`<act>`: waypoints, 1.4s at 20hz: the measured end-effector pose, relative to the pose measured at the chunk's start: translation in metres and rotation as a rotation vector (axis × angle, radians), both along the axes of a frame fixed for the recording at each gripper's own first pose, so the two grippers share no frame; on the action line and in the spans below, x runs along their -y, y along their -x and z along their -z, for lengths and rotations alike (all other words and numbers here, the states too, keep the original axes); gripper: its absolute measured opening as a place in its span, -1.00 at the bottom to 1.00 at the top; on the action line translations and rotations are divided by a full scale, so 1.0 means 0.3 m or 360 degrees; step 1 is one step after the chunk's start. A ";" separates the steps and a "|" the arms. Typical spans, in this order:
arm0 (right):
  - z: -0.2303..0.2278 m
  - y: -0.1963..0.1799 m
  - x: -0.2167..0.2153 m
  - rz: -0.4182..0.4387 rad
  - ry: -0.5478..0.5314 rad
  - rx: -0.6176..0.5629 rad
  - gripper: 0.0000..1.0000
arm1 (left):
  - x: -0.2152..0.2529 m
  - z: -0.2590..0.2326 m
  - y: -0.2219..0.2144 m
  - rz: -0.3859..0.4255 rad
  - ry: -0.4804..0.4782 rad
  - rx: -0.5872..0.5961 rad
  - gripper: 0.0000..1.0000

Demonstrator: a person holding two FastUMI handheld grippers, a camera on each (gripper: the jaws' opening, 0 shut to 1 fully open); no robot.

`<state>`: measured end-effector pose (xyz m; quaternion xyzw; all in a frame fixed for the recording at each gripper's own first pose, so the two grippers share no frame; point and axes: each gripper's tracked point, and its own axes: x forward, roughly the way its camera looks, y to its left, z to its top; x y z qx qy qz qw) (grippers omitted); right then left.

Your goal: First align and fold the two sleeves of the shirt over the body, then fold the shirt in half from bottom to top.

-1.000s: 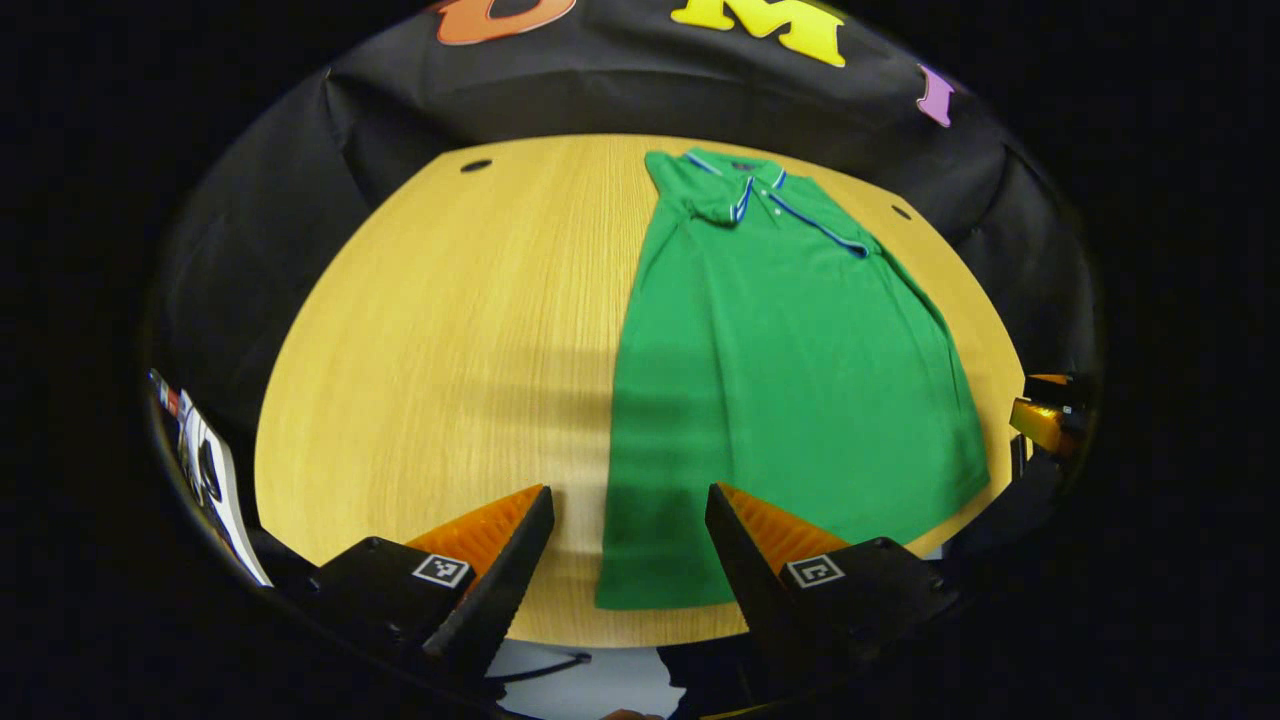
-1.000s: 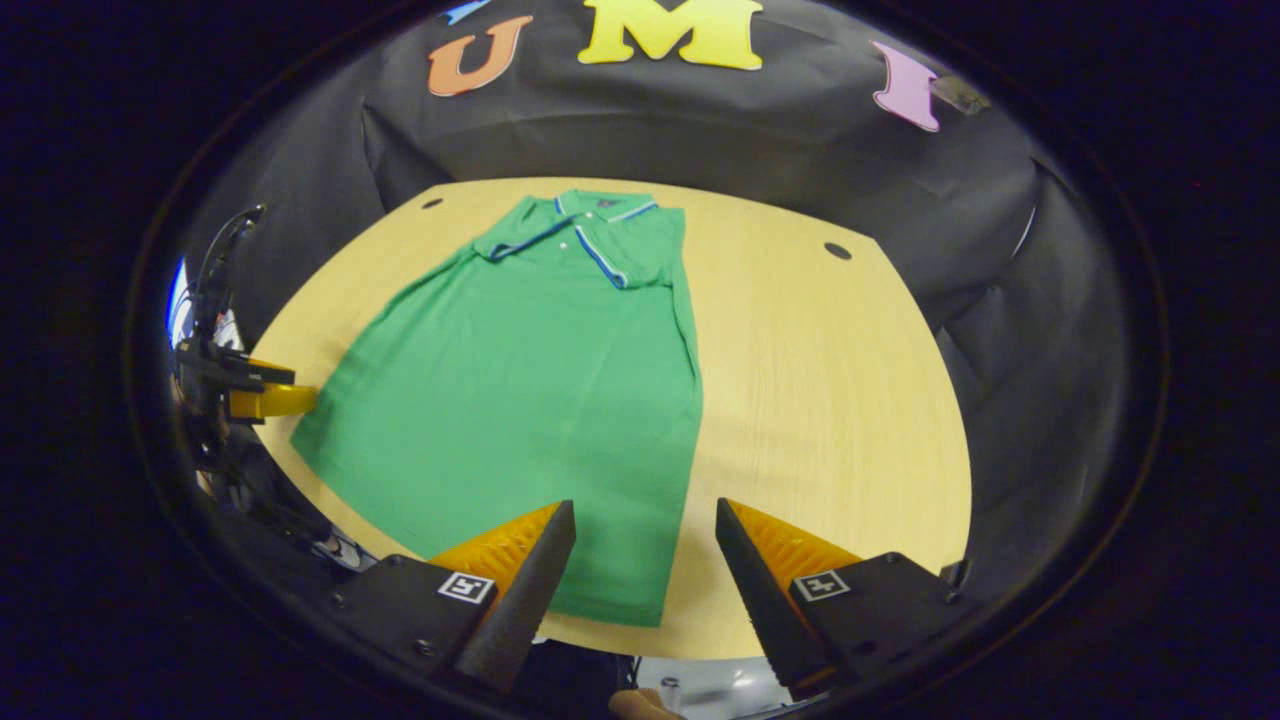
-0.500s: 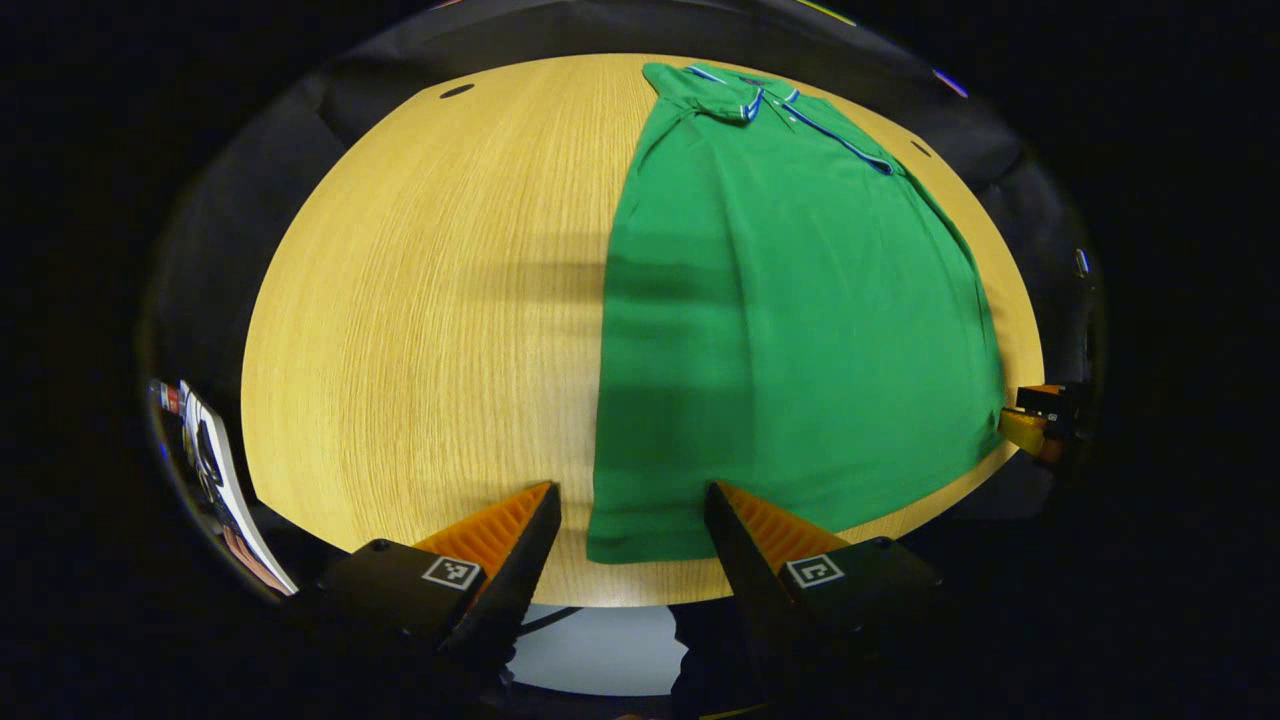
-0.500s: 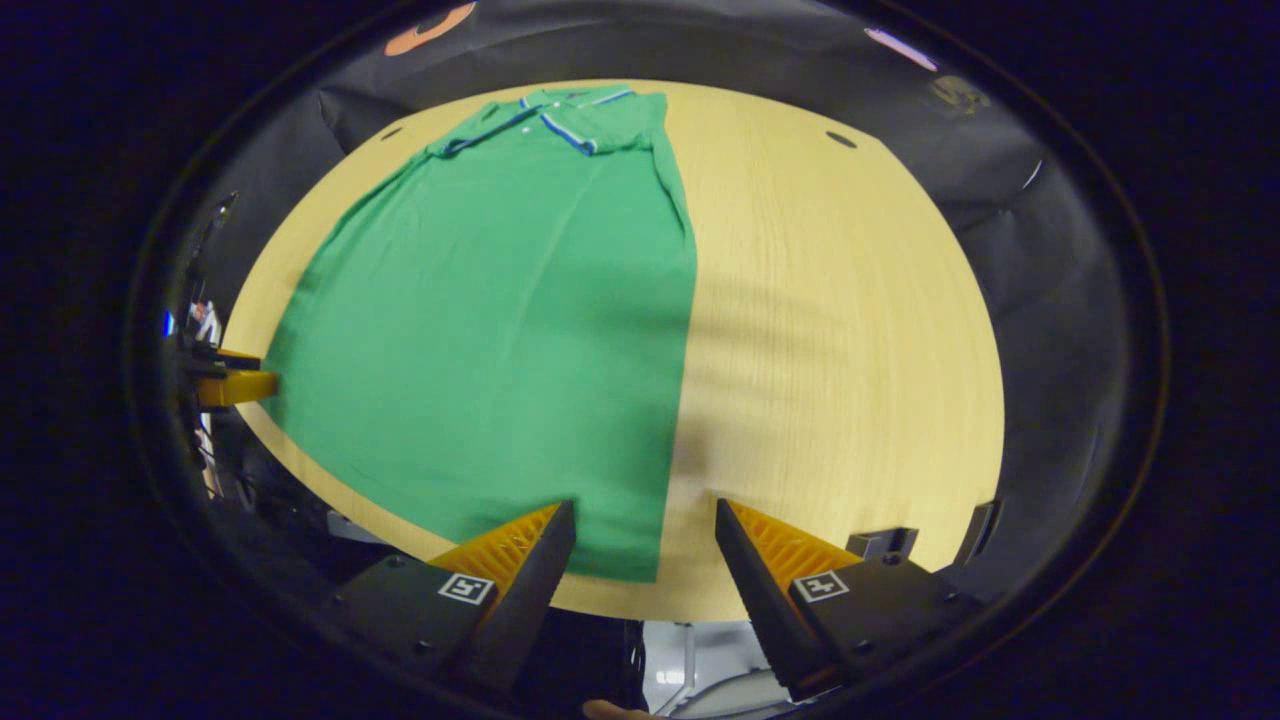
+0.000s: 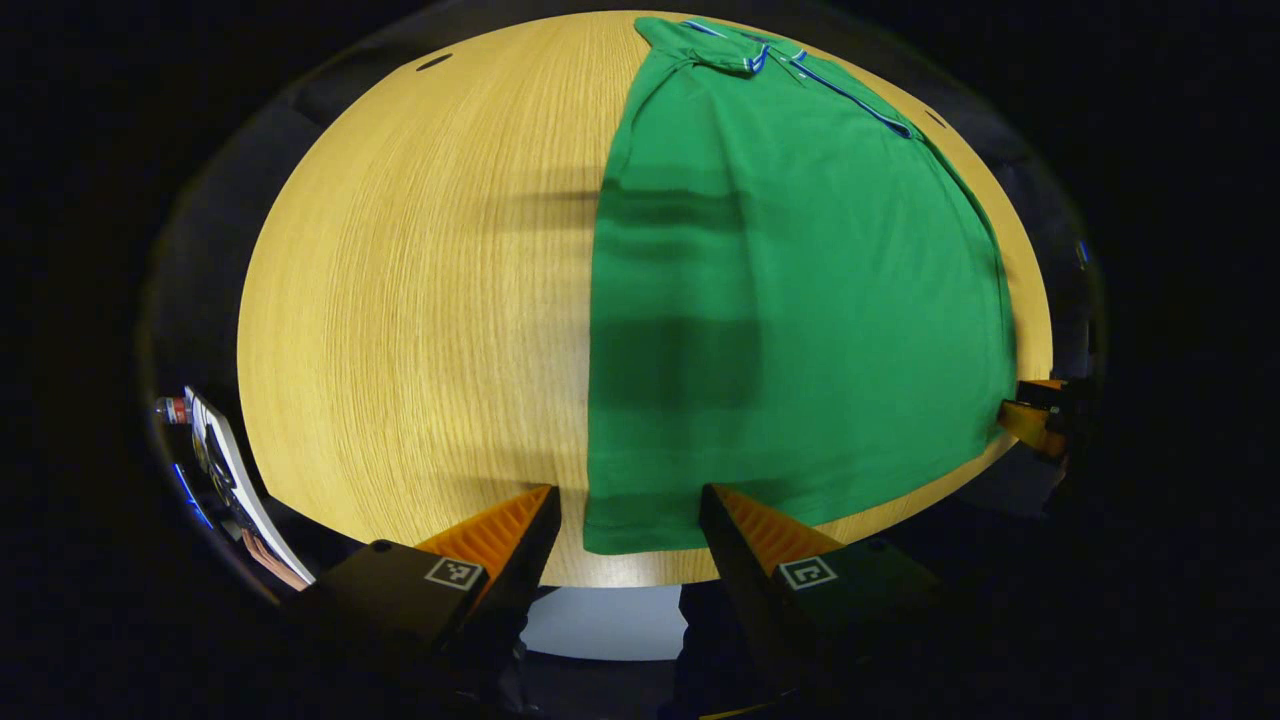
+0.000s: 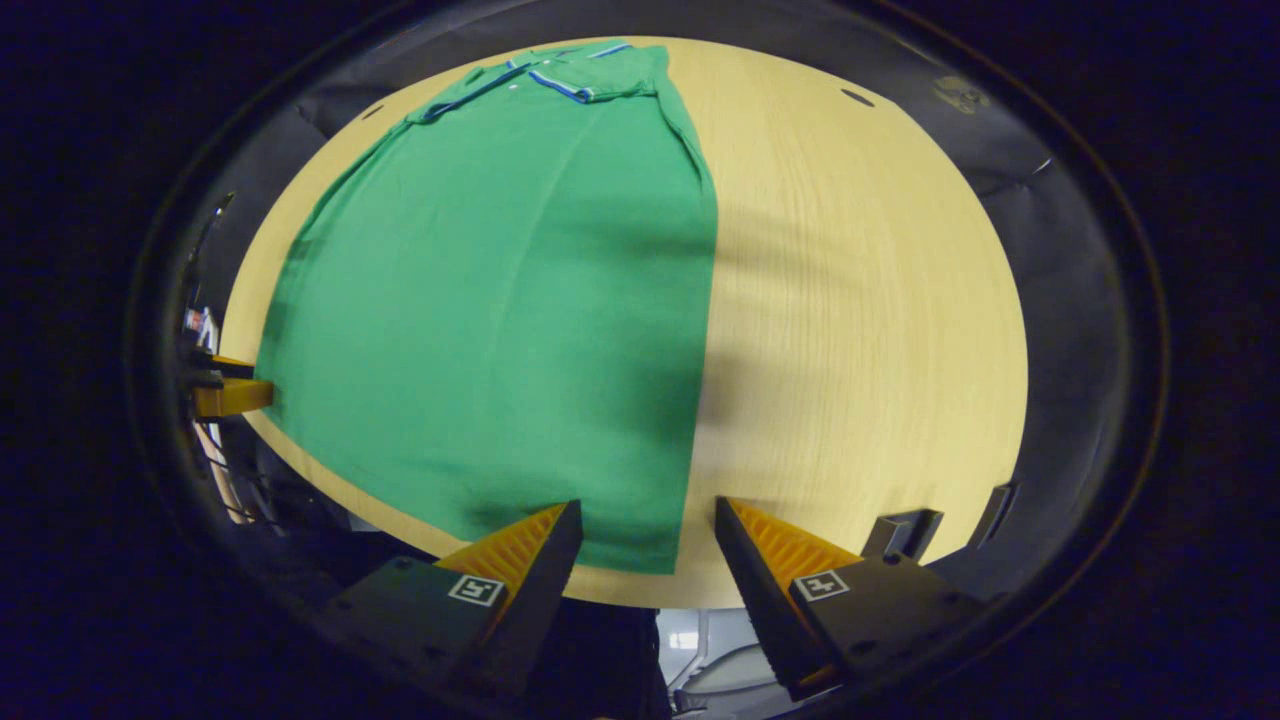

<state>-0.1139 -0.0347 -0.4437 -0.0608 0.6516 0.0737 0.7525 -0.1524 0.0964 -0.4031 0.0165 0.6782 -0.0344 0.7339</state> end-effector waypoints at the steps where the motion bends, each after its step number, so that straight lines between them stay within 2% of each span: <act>1: -0.001 -0.006 -0.005 0.0017 -0.0001 -0.0026 0.58 | 0.000 0.002 0.003 0.0004 0.0000 -0.0018 0.96; 2: -0.002 -0.006 -0.006 0.0018 0.0006 -0.0057 0.51 | 0.001 0.002 0.003 0.0008 0.0000 -0.0034 0.75; 4: -0.004 -0.011 -0.006 0.0019 0.0017 -0.0100 0.45 | 0.000 -0.001 -0.002 0.0002 0.0003 -0.0032 0.72; 6: -0.005 -0.018 -0.013 0.0087 0.0009 -0.0127 0.07 | 0.007 -0.001 -0.009 0.0017 0.0006 -0.0024 0.64; 7: -0.005 -0.021 -0.011 0.0080 0.0011 -0.0140 -0.09 | 0.006 0.003 -0.007 0.0010 0.0007 -0.0033 0.52; 8: -0.006 -0.021 -0.011 0.0072 0.0013 -0.0140 -0.09 | 0.011 0.002 -0.010 0.0009 0.0008 -0.0045 0.32; 9: -0.005 -0.017 -0.012 0.0053 0.0014 -0.0142 -0.09 | 0.013 0.000 -0.010 0.0001 0.0011 -0.0044 0.42; 10: -0.007 -0.019 -0.012 0.0027 0.0016 -0.0144 -0.10 | 0.019 -0.002 -0.013 -0.0004 0.0012 -0.0042 0.14; 11: -0.007 -0.018 -0.015 -0.0006 0.0014 -0.0142 -0.02 | 0.029 -0.002 -0.013 0.0031 0.0013 -0.0032 0.07; 12: -0.007 -0.019 -0.013 -0.0035 0.0011 -0.0138 -0.10 | 0.037 -0.002 -0.019 0.0070 0.0015 -0.0018 -0.02; 13: -0.009 -0.021 -0.004 -0.0048 0.0028 -0.0119 -0.30 | 0.041 0.001 -0.015 0.0081 0.0015 -0.0012 0.05; 14: -0.011 -0.033 -0.003 0.0003 0.0007 -0.0111 -0.50 | 0.050 -0.001 -0.017 0.0074 0.0019 -0.0007 -0.24; 15: -0.006 -0.033 -0.002 0.0024 -0.0015 -0.0099 -0.70 | 0.058 0.000 -0.018 0.0075 0.0024 -0.0003 -0.31; 16: -0.007 -0.031 -0.001 0.0020 -0.0036 -0.0108 -0.71 | 0.063 0.000 -0.018 0.0085 0.0024 -0.0001 -0.49; 17: -0.010 -0.036 -0.004 0.0017 -0.0062 -0.0101 -0.78 | 0.069 0.001 -0.017 0.0085 0.0028 0.0004 -0.56; 19: -0.005 -0.043 0.011 0.0065 -0.0103 -0.0073 -0.72 | 0.078 -0.001 -0.017 0.0040 0.0036 0.0013 -0.75; 20: -0.020 -0.037 0.005 0.0076 -0.0136 -0.0083 -0.83 | 0.081 -0.006 -0.017 0.0023 0.0041 0.0019 -0.87; 21: -0.010 -0.045 -0.002 0.0074 -0.0165 -0.0063 -0.94 | 0.089 -0.003 -0.017 0.0023 0.0054 0.0031 -0.89; 25: -0.019 -0.009 -0.001 0.0109 -0.0224 -0.0070 -0.94 | 0.104 -0.012 -0.011 -0.0035 0.0149 0.0101 -0.93; 28: -0.058 -0.009 -0.011 0.0093 -0.0257 -0.0036 -0.94 | 0.104 -0.042 0.000 -0.0032 0.0142 0.0146 -0.93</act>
